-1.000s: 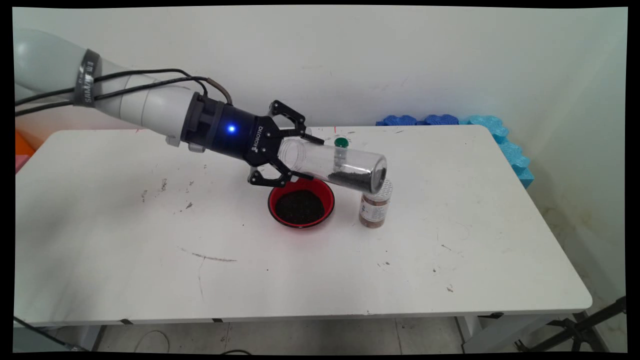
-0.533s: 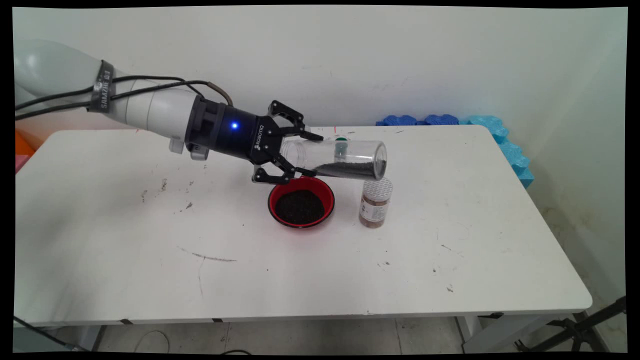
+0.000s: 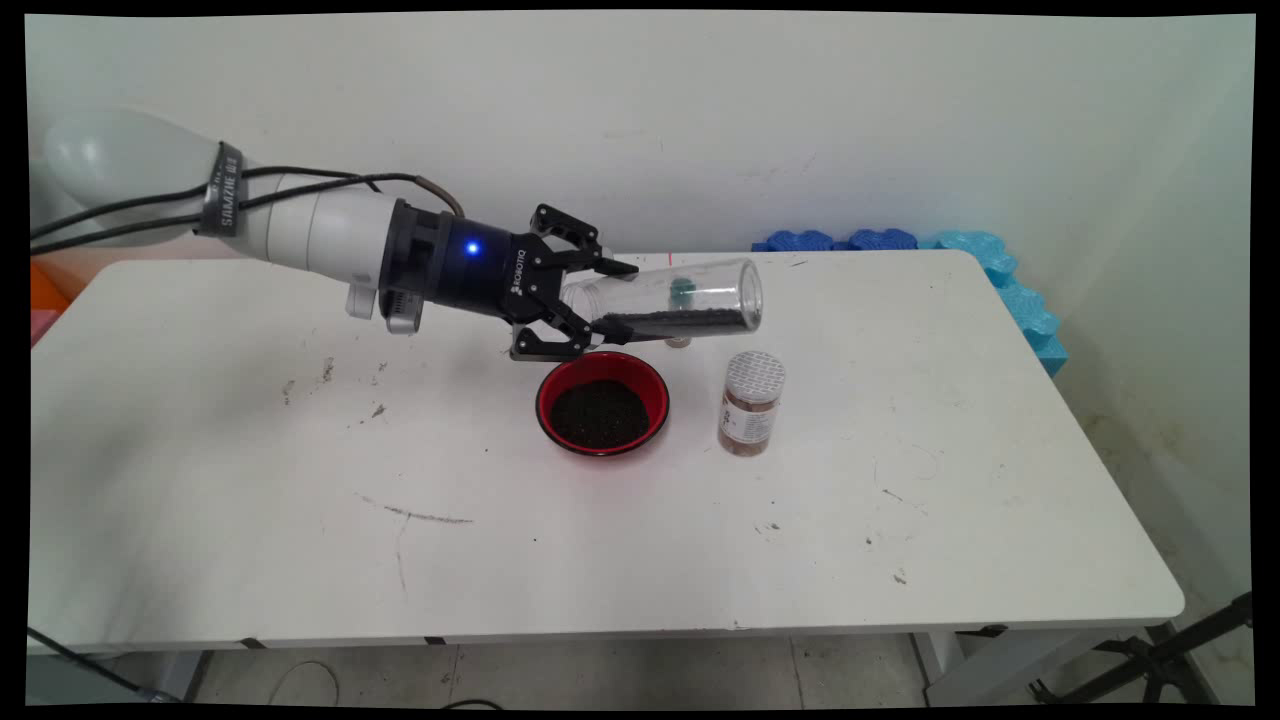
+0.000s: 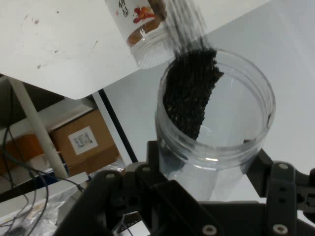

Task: Pour the black seasoning powder in the red bowl

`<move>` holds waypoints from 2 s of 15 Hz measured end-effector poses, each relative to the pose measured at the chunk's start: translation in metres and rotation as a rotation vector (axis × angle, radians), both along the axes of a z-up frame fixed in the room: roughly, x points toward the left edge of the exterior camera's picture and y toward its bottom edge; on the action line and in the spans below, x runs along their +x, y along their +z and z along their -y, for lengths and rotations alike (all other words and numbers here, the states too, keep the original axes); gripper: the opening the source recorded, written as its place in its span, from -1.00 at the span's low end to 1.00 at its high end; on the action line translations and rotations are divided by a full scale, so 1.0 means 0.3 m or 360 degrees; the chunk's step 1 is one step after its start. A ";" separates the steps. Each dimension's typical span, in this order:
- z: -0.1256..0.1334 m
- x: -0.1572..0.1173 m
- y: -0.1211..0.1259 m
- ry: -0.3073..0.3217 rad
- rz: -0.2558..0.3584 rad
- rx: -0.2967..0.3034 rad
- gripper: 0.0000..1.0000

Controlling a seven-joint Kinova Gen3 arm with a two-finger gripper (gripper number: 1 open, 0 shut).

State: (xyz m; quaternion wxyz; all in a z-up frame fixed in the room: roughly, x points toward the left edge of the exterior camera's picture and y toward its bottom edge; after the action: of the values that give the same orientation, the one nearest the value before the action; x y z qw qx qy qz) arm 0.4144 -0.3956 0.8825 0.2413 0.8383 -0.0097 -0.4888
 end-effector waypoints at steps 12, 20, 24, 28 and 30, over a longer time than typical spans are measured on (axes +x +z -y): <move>0.010 0.008 -0.059 0.0156 -0.0197 0.0160 -1.00; 0.005 0.002 -0.077 0.0171 -0.0331 0.0194 -1.00; 0.004 -0.005 -0.085 0.0171 -0.0372 0.0201 -1.00; 0.008 -0.018 -0.092 0.0177 -0.0412 0.0203 -1.00; 0.013 -0.022 -0.095 0.0187 -0.0424 0.0202 -1.00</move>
State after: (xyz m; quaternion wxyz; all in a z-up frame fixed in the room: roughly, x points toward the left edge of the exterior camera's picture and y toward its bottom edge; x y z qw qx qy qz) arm 0.4078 -0.3994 0.8540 0.2150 0.7788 0.1023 -0.5803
